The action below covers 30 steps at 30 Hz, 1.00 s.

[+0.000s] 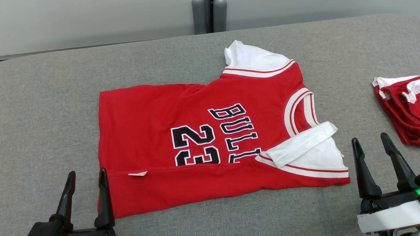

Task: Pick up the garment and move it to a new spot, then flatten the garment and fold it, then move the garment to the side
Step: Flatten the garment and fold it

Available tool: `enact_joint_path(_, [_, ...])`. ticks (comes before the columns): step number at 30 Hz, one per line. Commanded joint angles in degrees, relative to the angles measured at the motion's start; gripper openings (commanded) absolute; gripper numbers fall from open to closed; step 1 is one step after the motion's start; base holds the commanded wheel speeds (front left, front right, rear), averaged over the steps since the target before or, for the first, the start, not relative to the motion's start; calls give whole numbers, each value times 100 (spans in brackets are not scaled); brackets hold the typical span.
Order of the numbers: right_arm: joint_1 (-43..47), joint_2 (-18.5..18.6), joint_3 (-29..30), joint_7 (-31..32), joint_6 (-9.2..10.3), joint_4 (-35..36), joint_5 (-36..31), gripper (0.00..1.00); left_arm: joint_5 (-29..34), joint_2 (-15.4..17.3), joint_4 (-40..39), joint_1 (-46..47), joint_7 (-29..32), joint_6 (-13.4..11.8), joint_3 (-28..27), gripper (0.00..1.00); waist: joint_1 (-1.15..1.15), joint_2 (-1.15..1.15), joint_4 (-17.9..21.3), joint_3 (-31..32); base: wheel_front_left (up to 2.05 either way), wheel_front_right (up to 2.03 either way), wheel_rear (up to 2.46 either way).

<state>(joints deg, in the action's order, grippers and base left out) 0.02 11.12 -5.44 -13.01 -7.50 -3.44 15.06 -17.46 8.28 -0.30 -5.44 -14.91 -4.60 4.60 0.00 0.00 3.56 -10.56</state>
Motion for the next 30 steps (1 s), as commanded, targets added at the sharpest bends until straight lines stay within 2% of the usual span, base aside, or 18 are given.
enact_joint_path(1, [23, 7, 14, 10, 3, -1, 49, 100, 36, 43, 10, 58, -25, 1, -15, 100, 0, 0, -7, -6, 0, 0, 0])
enact_joint_path(12, [-29, -26, -101, 61, 3, -263, 128, 100, -235, 11, 435, 113, 386, 123, 113, 100, 0, 0, -29, -195, 0, 0, 0])
enact_joint_path(18, [-208, -22, -210, 103, 3, -1307, 258, 100, -568, -74, 1246, 309, 732, 278, 159, 100, 0, 0, -81, -502, 0, 0, 0])
enact_joint_path(25, [-581, -49, -534, 102, 3, -2340, 458, 100, -846, -98, 1752, 427, 1083, 411, 194, 100, 0, 0, -101, -566, 0, 0, 0])
enact_joint_path(26, [-610, -67, -568, 106, 3, -2428, 497, 100, -869, -96, 1766, 429, 1093, 449, 202, 95, 0, 0, -103, -561, 0, 0, 0])
enact_joint_path(27, [-650, -76, -626, 128, 3, -2521, 539, 66, -889, -84, 1792, 421, 1179, 507, 258, 46, 0, 0, -102, -546, 0, 0, 0])
enact_joint_path(28, [-650, -76, -626, 128, 3, -2521, 539, 66, -889, -84, 1792, 421, 1179, 507, 258, 46, 0, 0, -102, -546, 0, 0, 0])
enact_joint_path(29, [-680, -76, -677, 102, 2, -2568, 581, 37, -945, -102, 1780, 407, 1213, 552, 280, 0, 0, 0, -104, -529, 0, 0, 0])
enact_joint_path(30, [-698, -56, -726, 69, 6, -2654, 654, 0, -908, -97, 1699, 379, 1225, 540, 308, 0, 0, 0, -121, -486, 0, 0, 0])
